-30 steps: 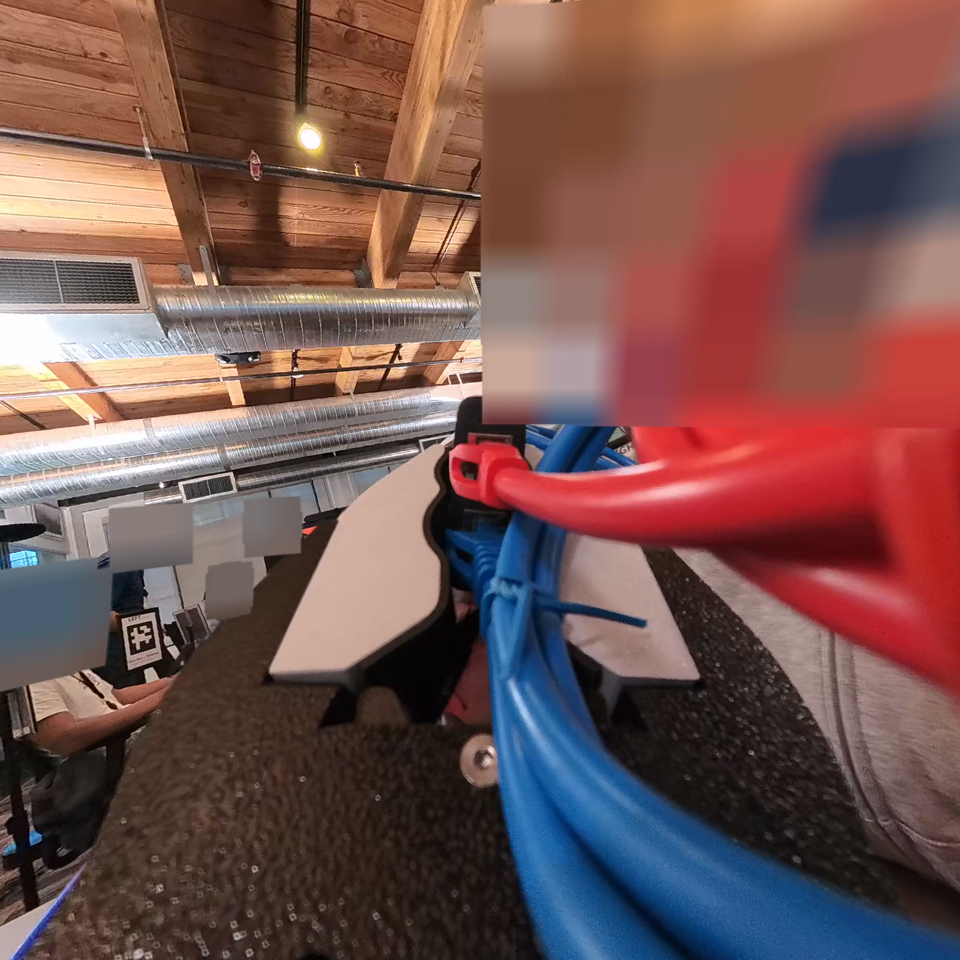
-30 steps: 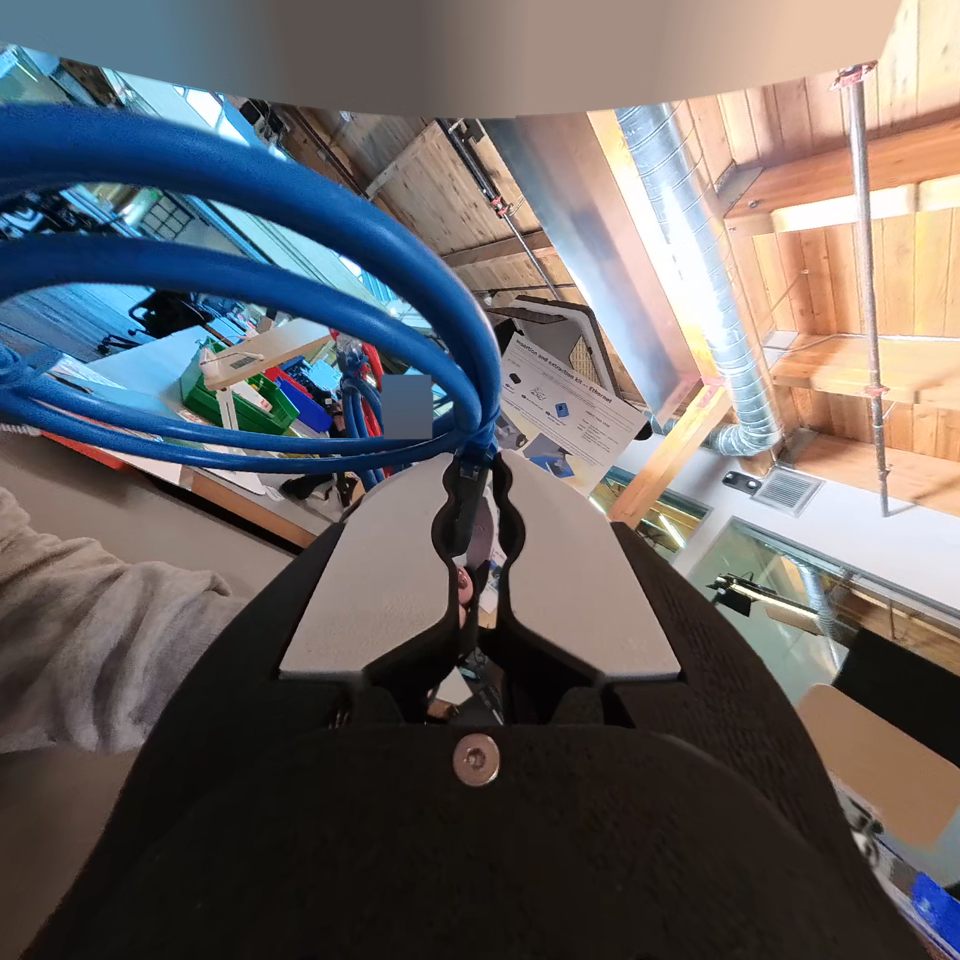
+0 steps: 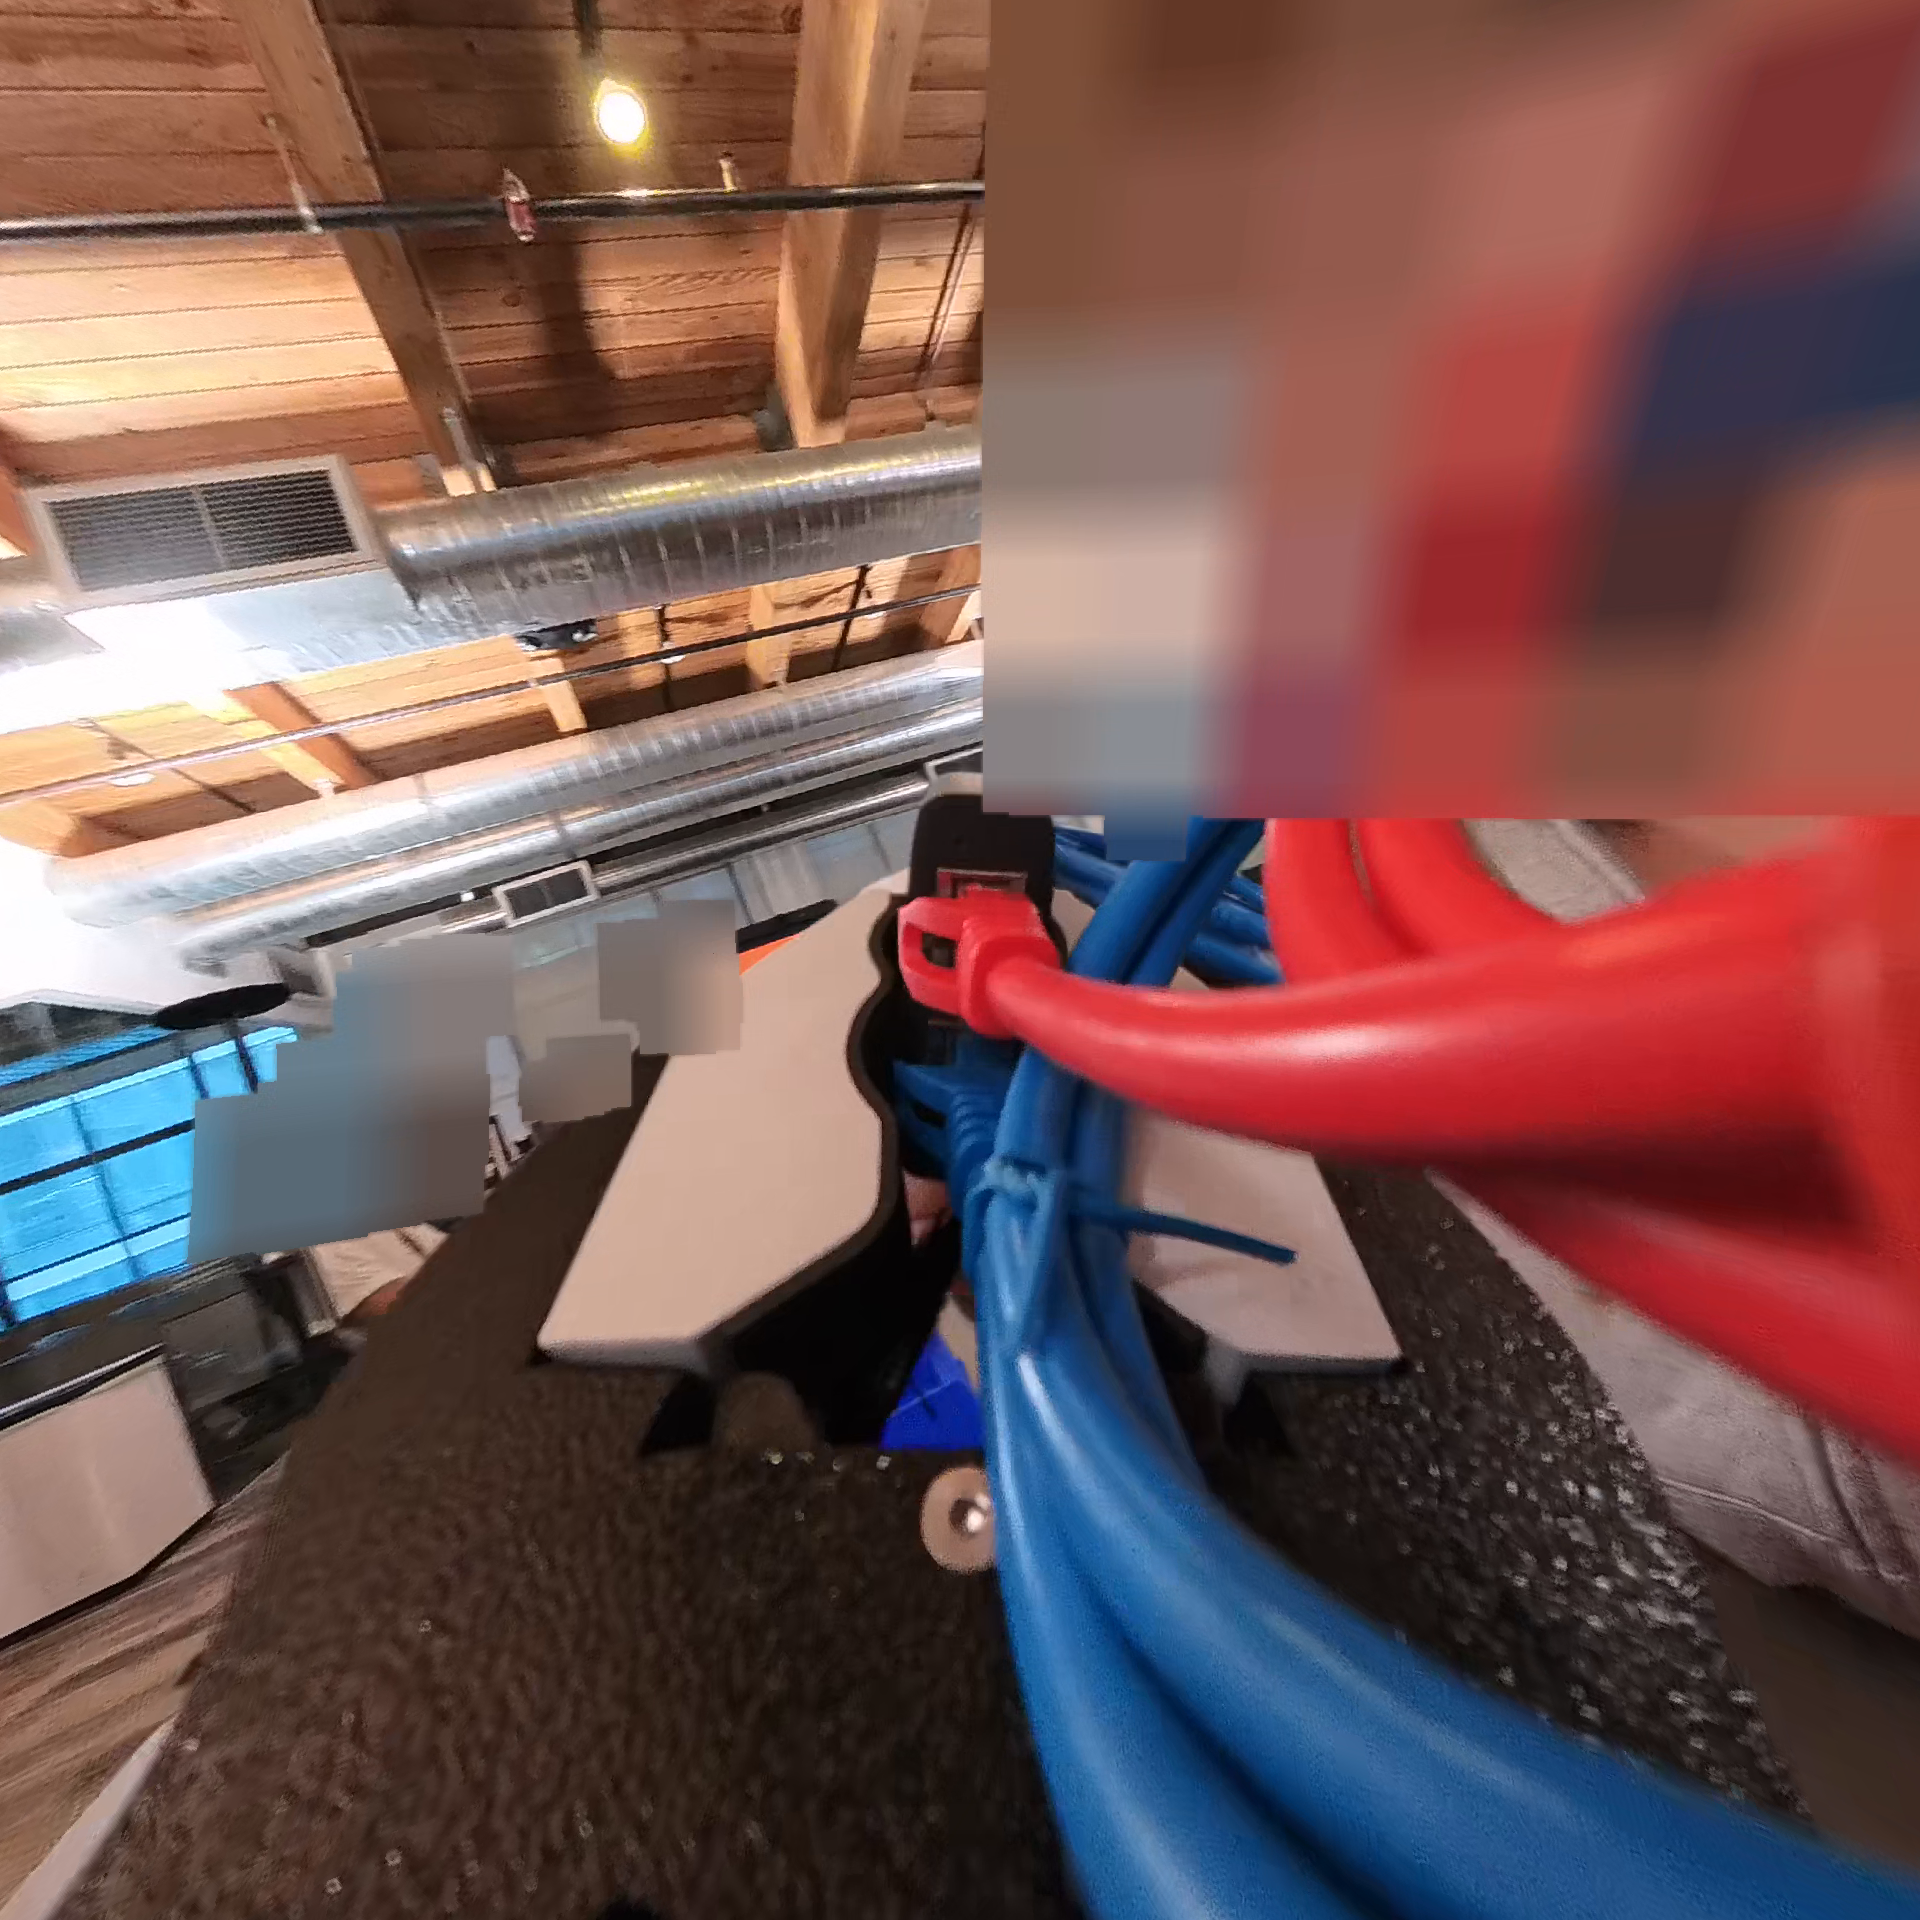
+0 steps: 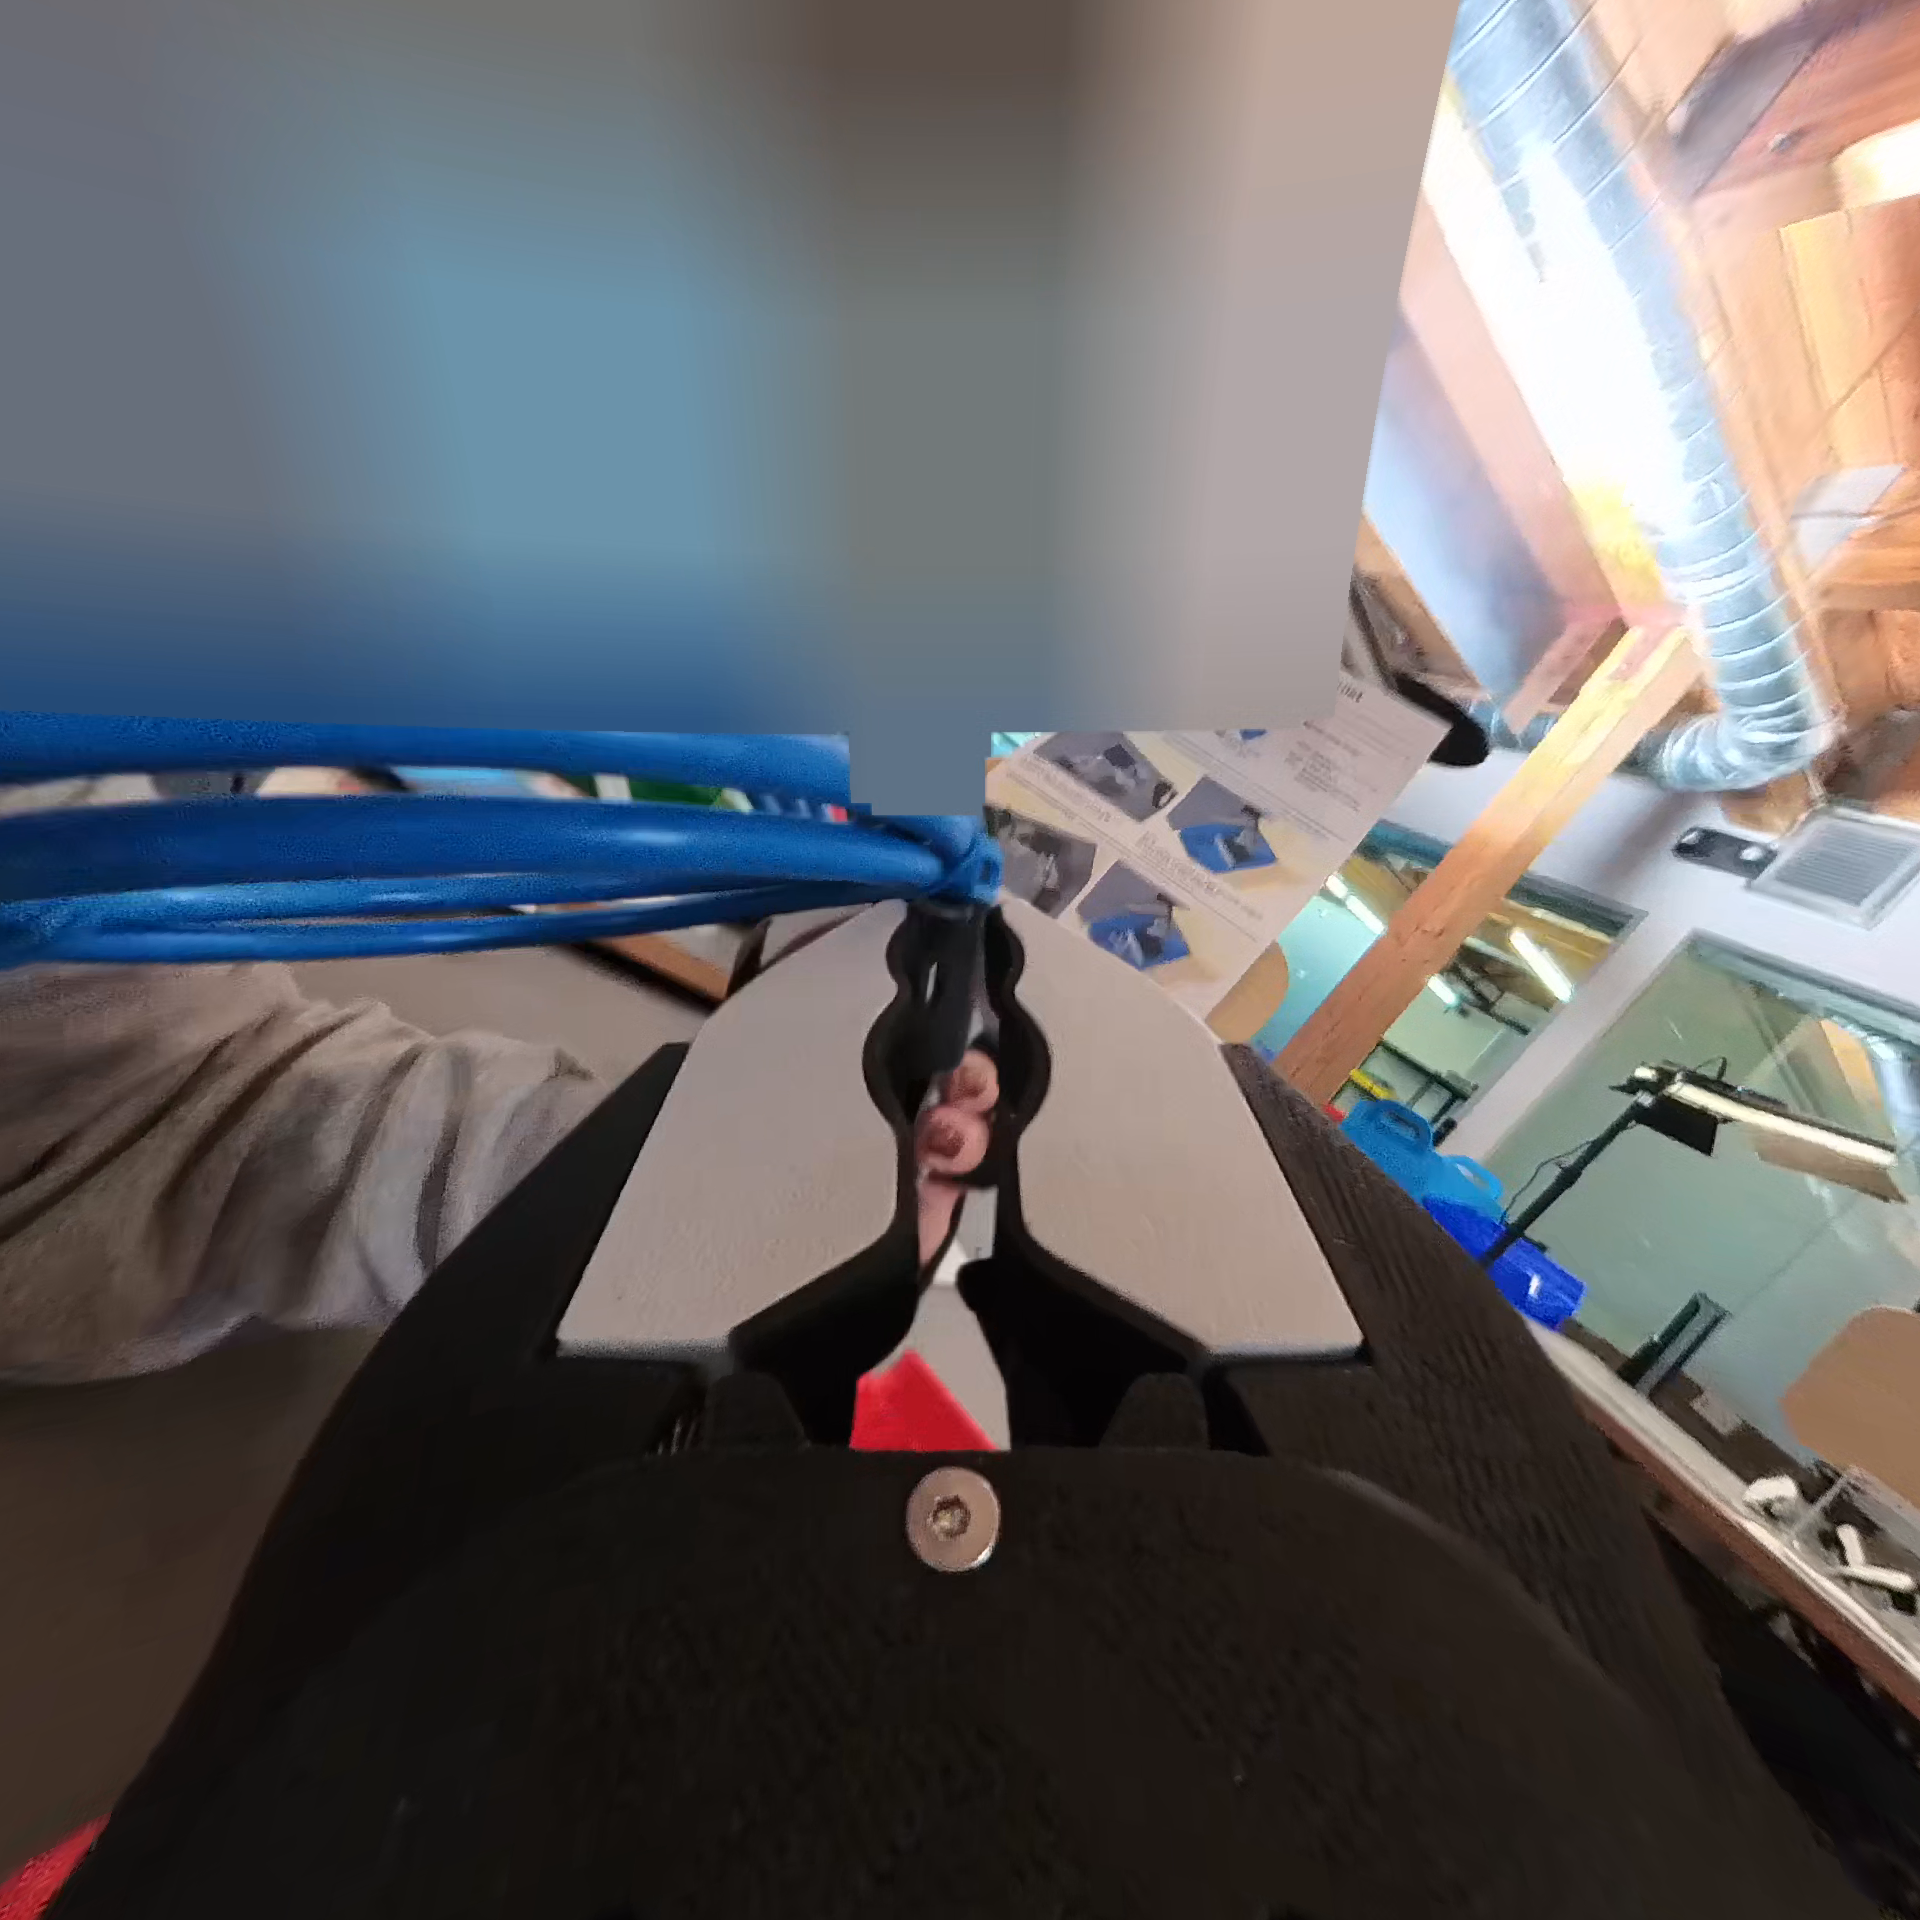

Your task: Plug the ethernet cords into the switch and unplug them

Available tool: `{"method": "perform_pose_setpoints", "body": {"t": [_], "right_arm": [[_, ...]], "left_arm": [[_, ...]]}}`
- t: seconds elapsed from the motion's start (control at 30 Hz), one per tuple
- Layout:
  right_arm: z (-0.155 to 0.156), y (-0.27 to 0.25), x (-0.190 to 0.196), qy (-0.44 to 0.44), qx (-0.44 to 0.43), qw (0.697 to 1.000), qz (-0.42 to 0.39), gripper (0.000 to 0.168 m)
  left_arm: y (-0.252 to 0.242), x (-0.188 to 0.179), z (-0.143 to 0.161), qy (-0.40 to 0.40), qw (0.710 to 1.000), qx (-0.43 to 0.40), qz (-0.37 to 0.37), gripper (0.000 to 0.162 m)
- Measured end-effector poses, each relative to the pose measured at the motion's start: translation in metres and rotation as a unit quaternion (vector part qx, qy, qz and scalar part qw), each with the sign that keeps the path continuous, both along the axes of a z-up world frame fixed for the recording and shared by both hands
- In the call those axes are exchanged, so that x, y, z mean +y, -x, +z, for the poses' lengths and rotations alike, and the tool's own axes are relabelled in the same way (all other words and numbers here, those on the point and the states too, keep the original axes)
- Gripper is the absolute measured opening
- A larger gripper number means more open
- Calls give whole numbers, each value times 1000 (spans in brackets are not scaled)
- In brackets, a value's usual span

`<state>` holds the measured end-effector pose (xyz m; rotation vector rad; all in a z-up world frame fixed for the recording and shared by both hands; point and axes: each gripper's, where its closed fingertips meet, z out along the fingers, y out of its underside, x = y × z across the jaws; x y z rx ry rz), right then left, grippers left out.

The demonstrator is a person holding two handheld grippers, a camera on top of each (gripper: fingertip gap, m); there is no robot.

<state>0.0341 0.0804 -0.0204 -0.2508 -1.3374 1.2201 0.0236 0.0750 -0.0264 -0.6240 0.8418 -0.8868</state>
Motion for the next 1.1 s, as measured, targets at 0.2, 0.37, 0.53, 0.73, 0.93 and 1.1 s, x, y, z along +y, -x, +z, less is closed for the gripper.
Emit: {"method": "perform_pose_setpoints", "body": {"t": [0.2,0.37,0.53,0.73,0.93,1.1], "right_arm": [[-23,11,76,-24,-84,982,-167,44],[-7,-25,150,8,-61,944,-323,37],[-32,-46,168,57,-165,927,-332,33],[-144,-30,200,88,-427,816,-380,45],[-227,-29,211,68,-622,670,-401,45],[-232,-42,203,47,-624,630,-460,34]], "left_arm": [[36,21,3,8,986,17,165,21],[64,28,9,-2,949,44,312,20],[79,29,17,7,932,31,361,20],[88,22,22,1,916,46,398,21],[93,16,24,0,899,76,430,21],[103,15,20,-12,877,104,469,21]]}}
